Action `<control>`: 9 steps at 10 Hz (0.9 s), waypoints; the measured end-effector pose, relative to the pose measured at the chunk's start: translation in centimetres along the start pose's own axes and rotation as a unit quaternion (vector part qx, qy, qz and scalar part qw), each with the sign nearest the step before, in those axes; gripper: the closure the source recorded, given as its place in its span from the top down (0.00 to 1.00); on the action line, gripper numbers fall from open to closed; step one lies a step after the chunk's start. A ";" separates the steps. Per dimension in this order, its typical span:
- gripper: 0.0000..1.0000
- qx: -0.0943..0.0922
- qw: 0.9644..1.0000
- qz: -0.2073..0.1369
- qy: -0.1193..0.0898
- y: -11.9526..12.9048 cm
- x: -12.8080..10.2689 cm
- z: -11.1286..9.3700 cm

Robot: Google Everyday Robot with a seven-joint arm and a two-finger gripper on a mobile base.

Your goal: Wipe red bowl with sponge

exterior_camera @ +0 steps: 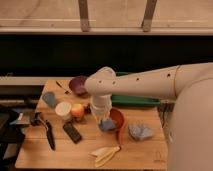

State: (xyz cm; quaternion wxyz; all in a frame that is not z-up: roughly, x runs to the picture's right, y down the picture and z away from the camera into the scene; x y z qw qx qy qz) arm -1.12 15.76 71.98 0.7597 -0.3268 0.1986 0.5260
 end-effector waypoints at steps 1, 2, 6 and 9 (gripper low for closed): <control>0.08 0.002 1.000 0.004 -0.002 -0.2 0.7 -0.1; 0.08 0.004 1.000 0.007 -0.004 -0.5 0.8 -0.2; 0.08 0.006 1.000 0.008 -0.028 -3.7 -2.8 -1.1; 0.08 0.005 0.999 -0.018 -0.029 -3.2 -3.8 -1.2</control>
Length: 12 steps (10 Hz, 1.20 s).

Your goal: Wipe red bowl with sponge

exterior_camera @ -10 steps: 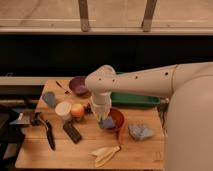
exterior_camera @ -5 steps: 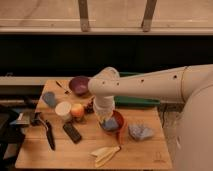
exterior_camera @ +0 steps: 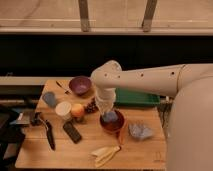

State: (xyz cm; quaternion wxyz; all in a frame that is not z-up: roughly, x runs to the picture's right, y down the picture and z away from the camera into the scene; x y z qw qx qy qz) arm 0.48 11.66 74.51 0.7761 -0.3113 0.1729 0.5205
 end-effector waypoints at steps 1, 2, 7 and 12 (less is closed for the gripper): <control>0.08 -0.003 1.000 -0.011 0.002 0.9 0.6 0.1; 0.08 -0.006 1.000 -0.022 0.001 2.1 1.5 0.1; 0.08 0.002 1.000 -0.019 -0.001 4.3 5.3 -0.2; 0.08 0.011 1.000 -0.011 -0.010 -0.3 1.0 -0.7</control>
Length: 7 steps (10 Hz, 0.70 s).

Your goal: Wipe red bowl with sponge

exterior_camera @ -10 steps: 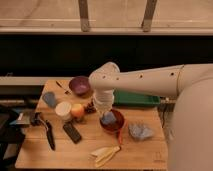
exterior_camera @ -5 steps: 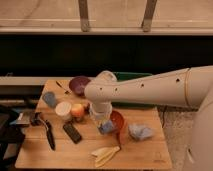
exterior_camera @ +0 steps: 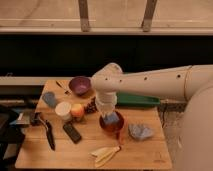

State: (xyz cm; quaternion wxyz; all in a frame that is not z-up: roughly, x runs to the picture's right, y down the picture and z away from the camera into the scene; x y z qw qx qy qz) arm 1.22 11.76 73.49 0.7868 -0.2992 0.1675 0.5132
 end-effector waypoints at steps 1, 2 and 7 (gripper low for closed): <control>0.08 -0.001 1.000 -0.006 0.000 -0.1 -0.6 0.0; 0.08 -0.002 1.000 -0.013 0.000 0.0 -0.9 0.0; 0.08 0.001 1.000 -0.024 0.009 3.4 3.6 0.1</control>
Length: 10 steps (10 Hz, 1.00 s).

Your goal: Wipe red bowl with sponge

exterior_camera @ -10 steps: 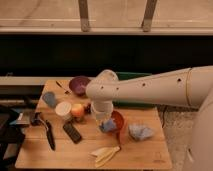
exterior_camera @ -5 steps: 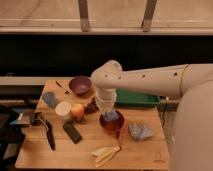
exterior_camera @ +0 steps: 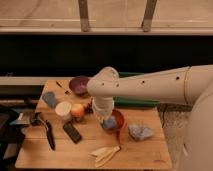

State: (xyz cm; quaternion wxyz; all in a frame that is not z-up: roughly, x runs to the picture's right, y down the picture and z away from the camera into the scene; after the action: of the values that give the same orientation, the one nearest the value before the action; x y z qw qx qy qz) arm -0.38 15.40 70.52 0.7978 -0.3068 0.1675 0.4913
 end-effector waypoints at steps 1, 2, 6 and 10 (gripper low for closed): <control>0.08 0.001 1.000 0.001 0.000 0.4 0.4 0.0; 0.08 0.003 1.000 0.009 -0.001 0.7 1.1 -0.1; 0.08 0.002 1.000 0.013 -0.013 -1.4 -1.6 -0.8; 0.08 -0.006 1.000 -0.013 -0.007 -0.7 -2.4 -0.6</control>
State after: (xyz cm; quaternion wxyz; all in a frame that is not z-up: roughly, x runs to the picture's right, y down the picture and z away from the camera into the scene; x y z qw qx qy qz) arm -0.87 13.17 71.67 0.8035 -0.3097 0.1549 0.4843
